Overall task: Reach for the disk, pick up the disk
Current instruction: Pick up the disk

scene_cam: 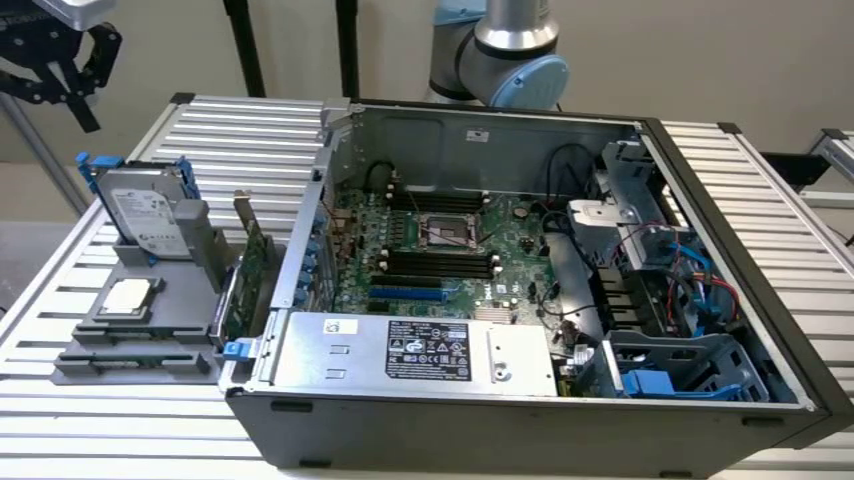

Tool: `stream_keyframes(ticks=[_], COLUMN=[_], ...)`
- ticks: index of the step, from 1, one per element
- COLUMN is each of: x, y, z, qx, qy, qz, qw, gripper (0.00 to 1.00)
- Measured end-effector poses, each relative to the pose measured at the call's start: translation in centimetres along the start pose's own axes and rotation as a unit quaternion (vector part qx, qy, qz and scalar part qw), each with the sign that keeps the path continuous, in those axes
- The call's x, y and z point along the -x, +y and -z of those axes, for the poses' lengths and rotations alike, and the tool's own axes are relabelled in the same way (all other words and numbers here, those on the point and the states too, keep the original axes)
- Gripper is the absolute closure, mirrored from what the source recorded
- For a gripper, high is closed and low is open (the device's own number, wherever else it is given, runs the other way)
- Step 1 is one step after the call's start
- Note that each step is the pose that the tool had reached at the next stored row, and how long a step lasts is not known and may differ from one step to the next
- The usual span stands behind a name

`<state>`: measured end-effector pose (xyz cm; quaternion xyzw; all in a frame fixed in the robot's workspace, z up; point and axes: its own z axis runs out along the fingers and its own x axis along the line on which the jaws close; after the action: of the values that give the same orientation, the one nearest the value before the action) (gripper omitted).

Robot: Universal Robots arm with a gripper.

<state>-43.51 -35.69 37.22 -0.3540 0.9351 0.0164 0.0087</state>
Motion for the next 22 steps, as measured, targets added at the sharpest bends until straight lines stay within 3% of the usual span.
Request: stream_keyframes(ticks=[5, 10, 17, 22], x=[-0.01, -0.02, 0.01, 0.02], y=[-0.01, -0.03, -0.06, -0.07], z=[-0.43, -0.85, -1.01, -1.06], qx=[0.0012, 0.0025, 0.0042, 0.0054], qy=[0.001, 0.0023, 0.0036, 0.0047], qz=[0.045, 0.091, 0.151, 0.195], qw=[0.999, 0.9959, 0.9885, 0.9808], gripper=[0.89, 0.89, 0.89, 0.89])
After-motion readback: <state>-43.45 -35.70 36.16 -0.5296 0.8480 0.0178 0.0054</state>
